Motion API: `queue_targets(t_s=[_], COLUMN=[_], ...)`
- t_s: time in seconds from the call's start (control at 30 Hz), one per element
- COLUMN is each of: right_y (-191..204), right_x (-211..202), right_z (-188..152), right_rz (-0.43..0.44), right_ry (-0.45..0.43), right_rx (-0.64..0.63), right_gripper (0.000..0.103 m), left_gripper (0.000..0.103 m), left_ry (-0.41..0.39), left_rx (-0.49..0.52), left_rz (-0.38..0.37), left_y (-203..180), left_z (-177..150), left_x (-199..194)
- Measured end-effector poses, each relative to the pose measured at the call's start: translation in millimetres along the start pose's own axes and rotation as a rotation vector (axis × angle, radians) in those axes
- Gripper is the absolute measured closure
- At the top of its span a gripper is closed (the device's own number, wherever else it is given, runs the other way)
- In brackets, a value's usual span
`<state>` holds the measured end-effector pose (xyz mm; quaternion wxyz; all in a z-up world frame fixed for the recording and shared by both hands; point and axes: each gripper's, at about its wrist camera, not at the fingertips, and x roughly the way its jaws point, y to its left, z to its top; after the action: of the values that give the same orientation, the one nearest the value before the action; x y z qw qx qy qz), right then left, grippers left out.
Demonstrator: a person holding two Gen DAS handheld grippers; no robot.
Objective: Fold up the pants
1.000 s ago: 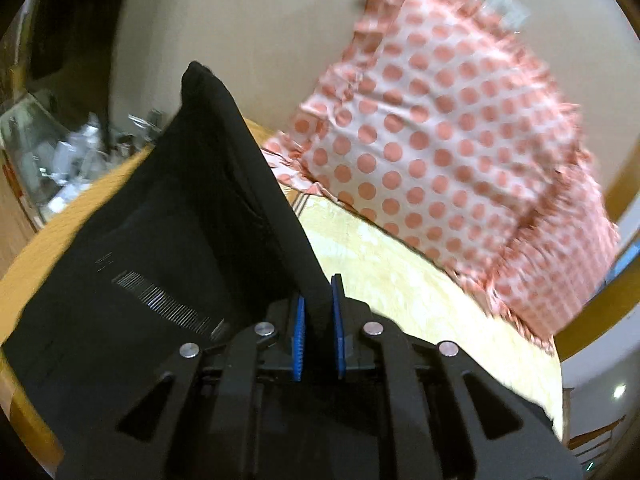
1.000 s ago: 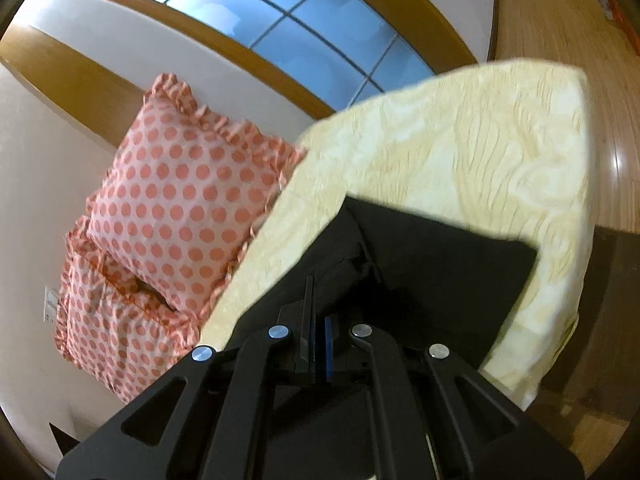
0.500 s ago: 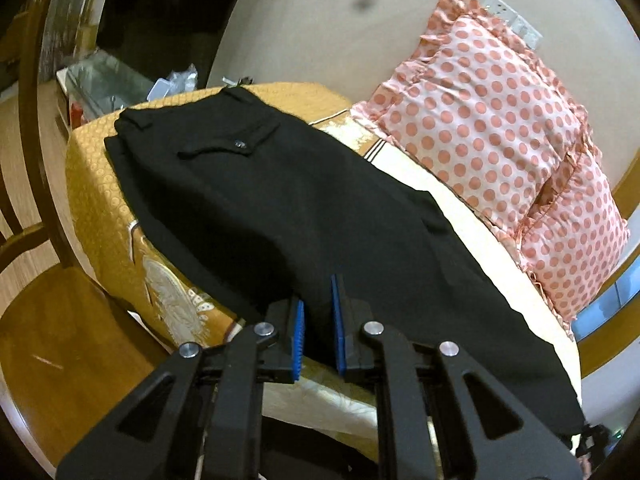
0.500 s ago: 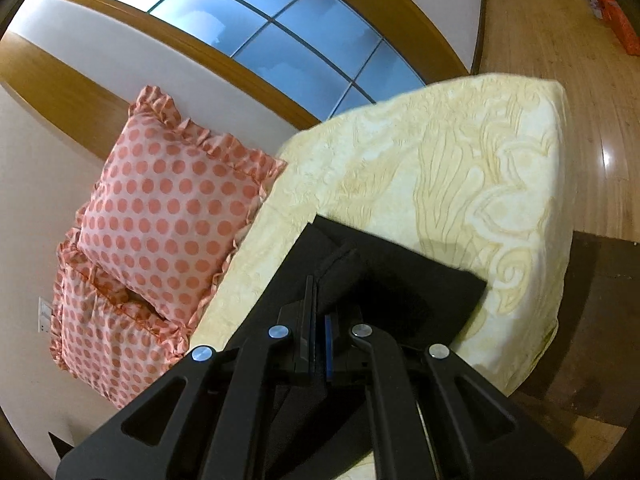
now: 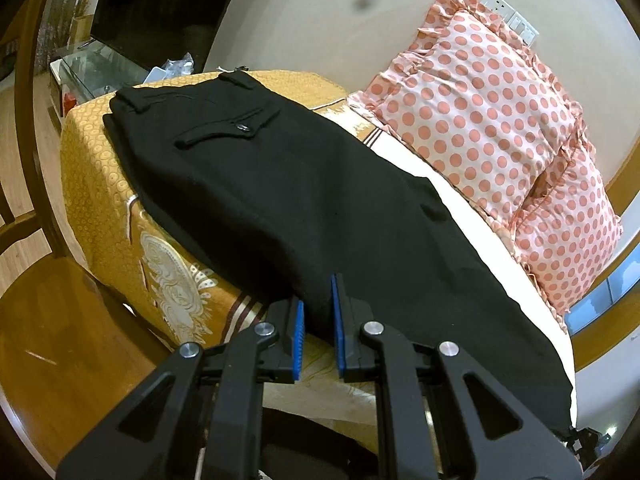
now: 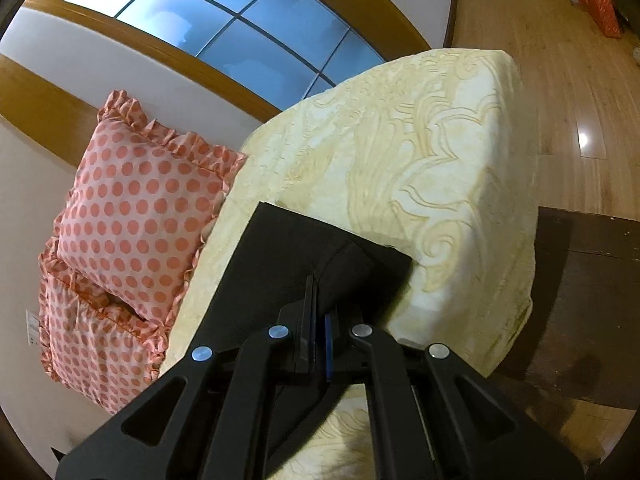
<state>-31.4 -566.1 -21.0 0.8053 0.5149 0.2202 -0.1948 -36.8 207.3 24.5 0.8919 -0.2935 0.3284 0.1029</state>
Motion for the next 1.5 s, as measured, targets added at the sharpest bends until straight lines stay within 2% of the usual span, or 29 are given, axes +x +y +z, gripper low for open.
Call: queue_targets(t_s=[0.17,0.2,0.23,0.27,0.3,0.33,0.37,0.4,0.43,0.5,0.57,0.67,0.73,0.8,0.93,1.07,1.17,1.27,1.3,1.4,1.5], right_y=[-3.8,-3.8,-4.2,-4.5,-4.6,-5.3,-5.9,-7.2,-8.1,-10.0,-12.4,-9.7,-7.2,-5.7,-9.1,-11.9,-14.7,-16.0,-10.0,-0.5,23.9], right_x=[0.3,-0.9,-4.1,-8.6,-12.4,-20.4,-27.4,-33.0,-35.6,-32.0,-22.8,-15.8,-11.6,-13.8,-13.3,-14.0,-10.5,-3.7,-0.6,0.6,-7.0], right_z=[0.2,0.5,1.9,3.8,5.0,7.0,8.5,10.0,12.4,15.7,18.0,15.0,10.1,3.3,-13.8,-17.6,-16.5,-17.0,-17.6,-17.8,-18.3], right_rz=[-0.012,-0.012,-0.012,-0.016,-0.022,-0.035,-0.049,-0.060,-0.066,-0.050,-0.042,-0.052,-0.021,-0.008,0.094,0.143,0.152,0.176,0.127,0.086,0.130], right_ry=[0.020,0.022,0.026,0.020,0.004,-0.038,-0.083,-0.120,-0.139,-0.126,-0.102,-0.100,-0.063,-0.056,0.017,0.013,0.000,0.027,0.028,0.014,-0.032], right_rx=[-0.014,-0.013,-0.010,-0.011,-0.014,-0.020,-0.027,-0.035,-0.046,-0.049,-0.041,-0.064,-0.067,-0.077,-0.046,-0.026,0.003,0.029,-0.017,-0.055,-0.107], right_gripper=[0.100,0.098,0.092,0.090,0.082,0.074,0.052,0.037,0.037,0.037,0.039,0.044,0.052,0.055,0.065,0.066,0.072,0.082,0.090,0.093,0.095], left_gripper=[0.090,0.087,0.085,0.079,0.072,0.070,0.068,0.062,0.058,0.042,0.039,0.036,0.035,0.034,0.031,0.026,0.024,0.019,0.017,0.010,0.005], left_ry=[0.026,0.029,0.020,0.003,-0.011,-0.050,-0.104,-0.141,-0.194,-0.257,-0.273,-0.224,-0.161,-0.118,-0.069,-0.030,-0.027,-0.050,-0.054,-0.074,-0.086], left_rx=[0.013,0.024,0.042,0.058,0.067,0.084,0.104,0.118,0.137,0.165,0.221,0.278,0.298,0.315,0.334,0.311,0.302,0.341,0.351,0.400,0.439], left_rz=[0.006,0.008,0.012,0.017,0.024,0.042,0.065,0.077,0.087,0.087,0.057,0.004,-0.048,-0.065,-0.073,-0.084,-0.103,-0.114,-0.113,-0.106,-0.104], left_y=[4.7,4.4,3.3,2.5,1.8,0.2,-2.0,-4.4,-8.3,-16.8,-32.4,-52.3,-63.2,-70.2,-75.9,-68.8,-63.2,-64.0,-64.8,-70.3,-73.5], left_z=[-2.4,-2.7,-2.9,-2.7,-2.2,-1.0,0.5,2.2,4.1,6.5,7.1,2.4,-2.7,-8.8,-20.7,-25.2,-29.2,-35.9,-37.2,-43.2,-48.1], left_x=[7.6,7.9,5.2,0.7,-2.9,-10.9,-20.8,-27.9,-37.8,-49.2,-49.0,-31.4,-11.6,4.2,25.7,38.8,43.4,41.3,41.4,43.0,44.0])
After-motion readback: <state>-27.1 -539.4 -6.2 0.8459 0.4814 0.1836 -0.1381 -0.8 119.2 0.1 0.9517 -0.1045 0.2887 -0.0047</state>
